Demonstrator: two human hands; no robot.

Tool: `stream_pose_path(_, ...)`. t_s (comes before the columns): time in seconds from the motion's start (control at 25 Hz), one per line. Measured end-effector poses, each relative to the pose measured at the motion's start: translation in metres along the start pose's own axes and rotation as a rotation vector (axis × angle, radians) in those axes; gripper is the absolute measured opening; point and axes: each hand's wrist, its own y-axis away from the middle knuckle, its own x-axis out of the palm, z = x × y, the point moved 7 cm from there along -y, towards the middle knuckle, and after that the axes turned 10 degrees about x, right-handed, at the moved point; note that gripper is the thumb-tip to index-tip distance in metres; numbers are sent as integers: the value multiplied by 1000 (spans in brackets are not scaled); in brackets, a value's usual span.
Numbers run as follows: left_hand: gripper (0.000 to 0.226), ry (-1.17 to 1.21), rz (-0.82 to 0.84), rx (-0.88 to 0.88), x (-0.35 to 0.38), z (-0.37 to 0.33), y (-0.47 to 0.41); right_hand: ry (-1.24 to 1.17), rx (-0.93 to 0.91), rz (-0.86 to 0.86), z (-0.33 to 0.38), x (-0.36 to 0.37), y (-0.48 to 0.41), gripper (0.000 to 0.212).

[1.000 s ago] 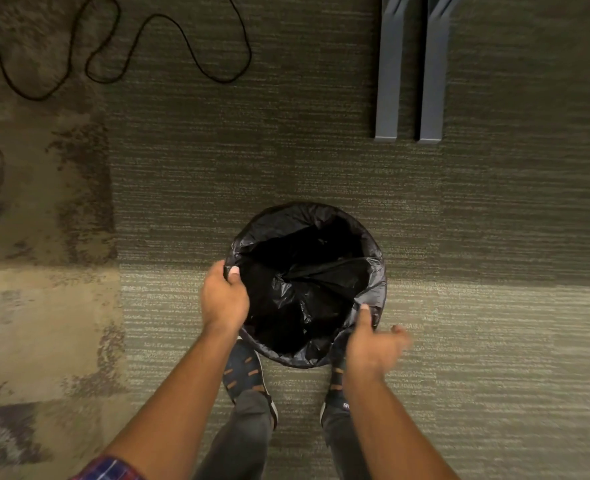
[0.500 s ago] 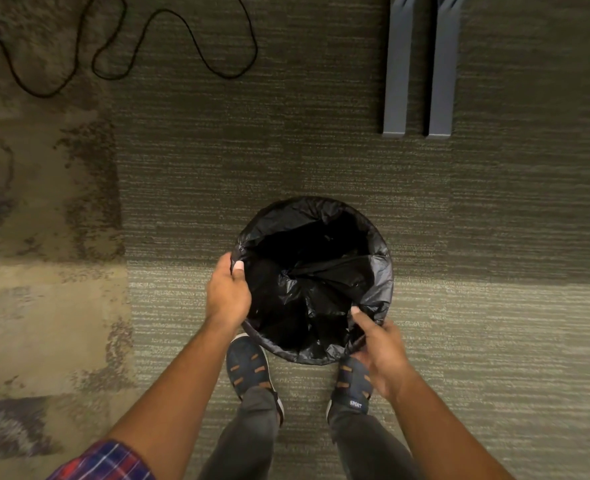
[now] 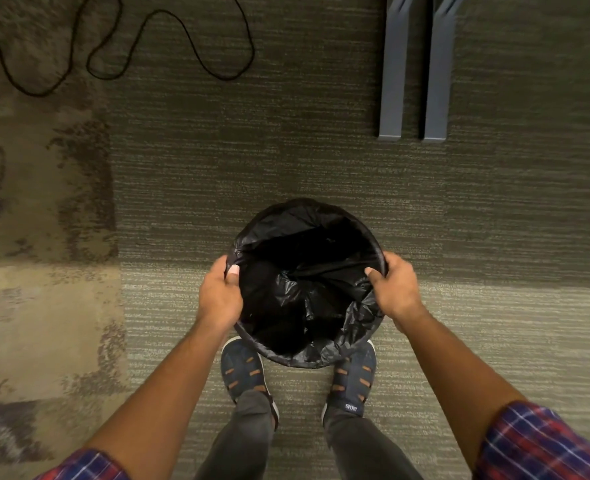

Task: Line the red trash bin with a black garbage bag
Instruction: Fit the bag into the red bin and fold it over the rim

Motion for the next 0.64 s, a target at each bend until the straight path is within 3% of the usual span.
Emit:
stream_pose_path(0.16,30,-13,27,25,-1,-1,-8,-99,65,130,-5,-2,5,14)
stream_pose_path(0.24,31,-54,37,38,-1,-5,-11,5,-12,11,13,-14,6,48)
stream_pose_path(0.32,31,-91,49,66,0,-9,-13,144,-202,-168,51,-26,9,76)
stream_pose_path(0.4,30,-137,80,101,3,-16,-16,296,-482,-150,101,-14,21,74)
stream_pose_path(0.48,27,-201,119,140,6,-23,-20,574,-691,-6,137,21,30,70)
stream_pose_path(0.56,26,-245,150,157,8,-28,-22,766,-723,121,150,51,27,69)
stream_pose_path(0.64,25,-253,166,162,9,-30,-22,772,-622,196,157,59,16,62)
